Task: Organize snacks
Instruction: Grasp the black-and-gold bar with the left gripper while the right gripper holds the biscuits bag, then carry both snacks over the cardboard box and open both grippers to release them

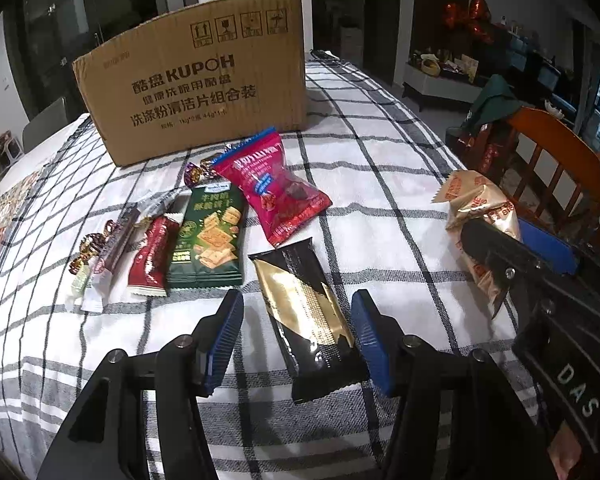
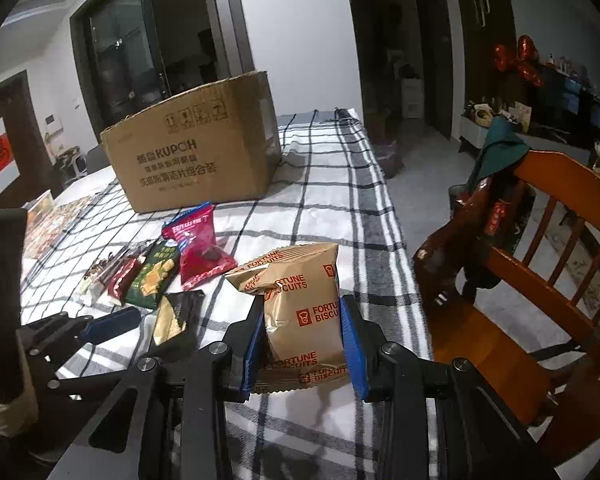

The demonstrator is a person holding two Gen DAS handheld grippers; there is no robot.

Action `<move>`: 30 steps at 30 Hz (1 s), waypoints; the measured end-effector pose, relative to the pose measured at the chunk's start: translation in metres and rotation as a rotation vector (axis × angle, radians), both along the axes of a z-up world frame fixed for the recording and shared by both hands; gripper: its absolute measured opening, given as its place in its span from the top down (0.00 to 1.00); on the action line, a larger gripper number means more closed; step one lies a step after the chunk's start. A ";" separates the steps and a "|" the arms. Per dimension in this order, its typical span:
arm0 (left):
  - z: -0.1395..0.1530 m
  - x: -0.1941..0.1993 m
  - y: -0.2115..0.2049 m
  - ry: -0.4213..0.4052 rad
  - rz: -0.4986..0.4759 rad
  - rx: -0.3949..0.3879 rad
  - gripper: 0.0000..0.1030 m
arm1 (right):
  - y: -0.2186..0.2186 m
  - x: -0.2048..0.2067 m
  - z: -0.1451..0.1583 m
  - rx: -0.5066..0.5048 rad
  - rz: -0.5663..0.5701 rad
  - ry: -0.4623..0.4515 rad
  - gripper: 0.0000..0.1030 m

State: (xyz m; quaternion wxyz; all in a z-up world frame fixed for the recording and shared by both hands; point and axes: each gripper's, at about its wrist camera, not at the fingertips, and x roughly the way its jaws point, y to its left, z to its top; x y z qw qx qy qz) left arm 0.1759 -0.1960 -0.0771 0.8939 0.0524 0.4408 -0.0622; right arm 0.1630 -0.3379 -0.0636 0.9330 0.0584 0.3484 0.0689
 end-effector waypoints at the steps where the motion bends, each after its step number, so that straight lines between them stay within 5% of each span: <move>1: -0.001 0.001 0.000 0.005 0.004 -0.004 0.52 | 0.000 0.000 -0.001 0.001 0.003 0.002 0.64; 17: -0.001 -0.001 0.013 0.013 -0.021 -0.084 0.65 | 0.011 0.000 -0.004 -0.005 0.009 0.020 0.64; 30: 0.056 -0.024 0.054 -0.130 -0.054 -0.130 0.65 | 0.052 -0.015 0.041 -0.057 0.040 -0.030 0.64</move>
